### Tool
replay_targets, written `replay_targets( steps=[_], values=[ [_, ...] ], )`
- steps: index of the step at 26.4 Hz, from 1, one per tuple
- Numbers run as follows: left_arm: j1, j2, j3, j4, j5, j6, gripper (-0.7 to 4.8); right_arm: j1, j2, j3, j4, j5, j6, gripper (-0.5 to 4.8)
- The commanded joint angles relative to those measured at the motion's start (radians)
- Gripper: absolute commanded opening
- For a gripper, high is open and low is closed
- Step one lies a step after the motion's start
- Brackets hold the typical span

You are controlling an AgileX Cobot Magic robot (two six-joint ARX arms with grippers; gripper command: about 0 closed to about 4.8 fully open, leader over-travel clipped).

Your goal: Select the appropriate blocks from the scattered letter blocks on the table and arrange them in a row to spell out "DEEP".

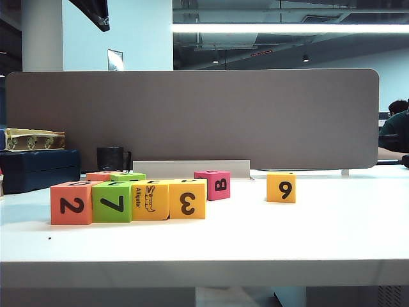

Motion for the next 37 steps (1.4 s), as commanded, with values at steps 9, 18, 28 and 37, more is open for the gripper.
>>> replay_targets(
  steps=[9, 18, 28, 37],
  values=[
    [0.065, -0.290, -0.340, 0.548, -0.165, 0.087, -0.05, 0.002, -0.012, -0.005, 0.002, -0.002, -0.002, -0.05],
    [0.220, -0.637, -0.866, 0.755, -0.157, 0.082, -0.05, 0.001, -0.012, -0.005, 0.002, -0.002, -0.002, -0.05],
    [0.322, -1.093, -1.397, 0.882, -0.156, 0.070, -0.05, 0.001, -0.012, -0.005, 0.002, -0.003, -0.002, -0.05],
    [0.350, -1.512, -1.779, 0.884, -0.156, 0.018, -0.05, 0.001, -0.012, -0.005, 0.002, -0.002, -0.002, -0.05]
  ],
)
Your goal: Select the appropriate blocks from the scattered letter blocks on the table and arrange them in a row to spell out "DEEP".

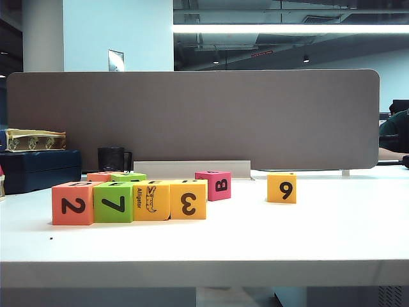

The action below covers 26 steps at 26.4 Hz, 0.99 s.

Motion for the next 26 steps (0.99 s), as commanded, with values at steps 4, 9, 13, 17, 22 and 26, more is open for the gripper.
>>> replay_targets(
  steps=[4, 9, 13, 17, 22, 26],
  values=[
    [0.002, -0.050, -0.084, 0.029, 0.002, -0.024, -0.05, 0.001, -0.012, -0.005, 0.002, 0.001, -0.001, -0.05],
    [0.003, -0.099, -0.130, 0.032, 0.004, -0.024, -0.06, 0.001, -0.012, -0.005, 0.002, 0.001, -0.001, -0.05],
    [0.002, -0.155, -0.152, 0.035, 0.004, -0.069, -0.05, 0.001, -0.012, -0.005, 0.002, 0.001, -0.001, -0.05],
    [-0.019, -0.154, -0.154, 0.041, 0.064, -0.097, -0.05, 0.001, -0.012, -0.005, 0.002, 0.001, -0.001, -0.05],
    [-0.047, -0.154, -0.154, 0.056, 0.195, -0.114, -0.05, 0.002, -0.012, -0.005, 0.002, 0.001, -0.001, -0.05],
    [-0.045, -0.154, -0.157, 0.116, 0.200, -0.117, -0.05, 0.002, -0.012, -0.005, 0.002, 0.001, -0.001, -0.05]
  ],
)
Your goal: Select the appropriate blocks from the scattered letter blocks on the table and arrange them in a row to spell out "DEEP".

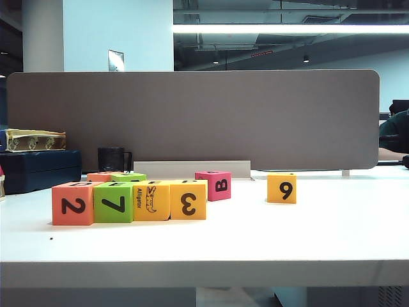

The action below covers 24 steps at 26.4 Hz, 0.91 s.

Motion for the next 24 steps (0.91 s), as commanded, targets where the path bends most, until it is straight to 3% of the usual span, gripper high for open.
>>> replay_targets(
  steps=[1, 14, 24],
  values=[
    [0.005, 0.001, -0.004, 0.046, -0.024, -0.004, -0.05, 0.002, -0.012, -0.005, 0.002, 0.000, -0.001, -0.05],
    [0.017, 0.001, -0.018, 0.046, -0.142, 0.004, -0.05, 0.002, -0.012, -0.005, 0.002, 0.001, -0.001, -0.05],
    [0.017, 0.001, -0.018, 0.045, -0.151, 0.001, -0.05, 0.002, -0.012, -0.005, 0.002, 0.001, -0.001, -0.05]
  ],
)
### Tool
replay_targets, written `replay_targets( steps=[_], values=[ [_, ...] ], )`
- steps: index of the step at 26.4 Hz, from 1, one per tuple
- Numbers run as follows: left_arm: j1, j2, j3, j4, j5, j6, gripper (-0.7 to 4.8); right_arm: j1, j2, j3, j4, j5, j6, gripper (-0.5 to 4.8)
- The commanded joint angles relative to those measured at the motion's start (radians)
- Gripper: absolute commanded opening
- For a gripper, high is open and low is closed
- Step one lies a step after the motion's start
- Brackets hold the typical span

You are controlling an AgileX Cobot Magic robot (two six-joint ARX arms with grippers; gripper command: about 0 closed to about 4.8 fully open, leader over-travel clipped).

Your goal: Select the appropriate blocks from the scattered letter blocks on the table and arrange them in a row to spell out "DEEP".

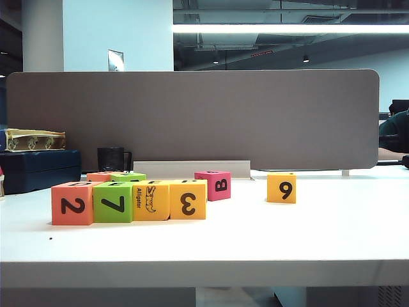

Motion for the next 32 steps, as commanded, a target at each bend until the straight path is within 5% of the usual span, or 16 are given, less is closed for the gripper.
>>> replay_targets(
  steps=[1, 7, 32],
  values=[
    [0.002, 0.001, -0.001, 0.003, -0.021, 0.000, -0.05, 0.002, -0.012, -0.005, 0.002, 0.000, -0.001, -0.05],
    [0.058, 0.001, -0.001, 0.004, -0.019, -0.006, -0.05, 0.001, -0.012, -0.005, 0.002, 0.001, -0.001, -0.05],
    [0.043, 0.001, -0.001, 0.004, 0.004, -0.008, -0.05, 0.002, -0.013, -0.005, 0.002, 0.001, -0.001, -0.05]
  ],
)
